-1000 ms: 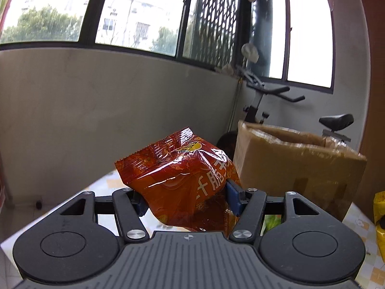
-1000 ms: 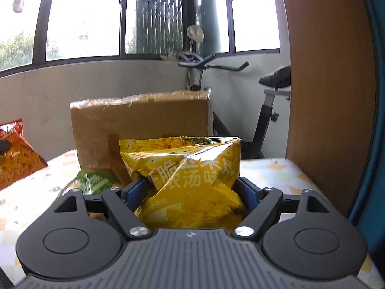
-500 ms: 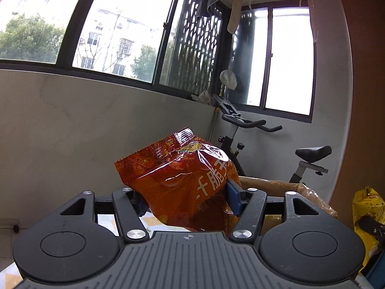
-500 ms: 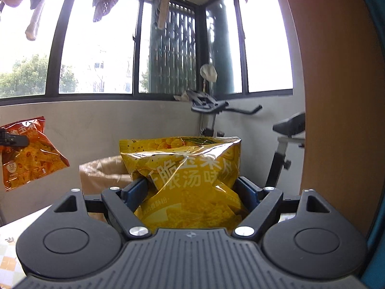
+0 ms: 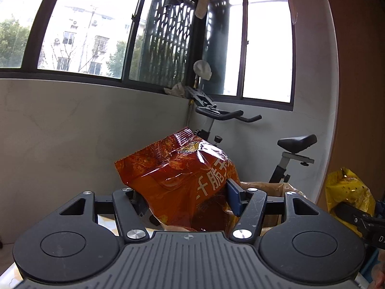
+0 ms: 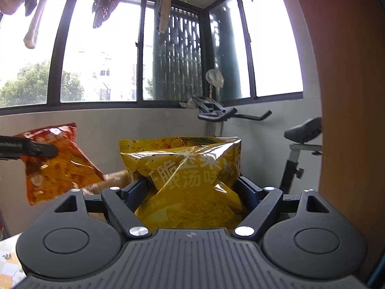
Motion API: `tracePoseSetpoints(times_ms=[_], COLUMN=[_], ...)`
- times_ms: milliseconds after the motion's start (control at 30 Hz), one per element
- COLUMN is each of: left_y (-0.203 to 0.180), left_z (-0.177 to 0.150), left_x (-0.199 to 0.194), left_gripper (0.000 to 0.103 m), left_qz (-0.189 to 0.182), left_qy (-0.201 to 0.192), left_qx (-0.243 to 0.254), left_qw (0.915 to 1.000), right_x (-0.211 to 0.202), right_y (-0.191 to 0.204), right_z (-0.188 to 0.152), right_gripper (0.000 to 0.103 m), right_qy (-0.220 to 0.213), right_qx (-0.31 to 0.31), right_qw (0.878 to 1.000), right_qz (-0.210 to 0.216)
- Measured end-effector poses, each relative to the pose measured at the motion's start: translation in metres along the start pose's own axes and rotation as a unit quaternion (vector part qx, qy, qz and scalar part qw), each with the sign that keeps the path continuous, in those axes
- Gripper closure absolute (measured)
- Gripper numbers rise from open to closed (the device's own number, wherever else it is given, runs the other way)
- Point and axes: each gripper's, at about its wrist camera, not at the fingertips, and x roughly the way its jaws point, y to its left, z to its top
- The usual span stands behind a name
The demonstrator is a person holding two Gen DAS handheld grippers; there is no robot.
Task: Organize snacks
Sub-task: 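Carry both bags over the box and open both tools to drop them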
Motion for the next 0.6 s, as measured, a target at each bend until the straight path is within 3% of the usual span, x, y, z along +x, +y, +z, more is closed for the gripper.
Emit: tracePoseSetpoints(times_ms=[300, 600], left_y=[-0.016, -0.009], left_z=[0.002, -0.014], left_x=[0.06, 0.1], left_gripper=[0.038, 0.038], left_qz=[0.003, -0.026], left_qy=[0.017, 0.079], left_qx=[0.034, 0.021], left_qw=[0.9993, 0.9963], right_x=[0.08, 0.152], right_y=[-0.003, -0.028], right_z=[0.015, -0.002], right_gripper=[0.021, 0.02], right_qy=[0.0, 0.114], right_qx=[-0.005, 0.086], right_qw=[0.999, 0.988], right_qz=[0.038, 0.055])
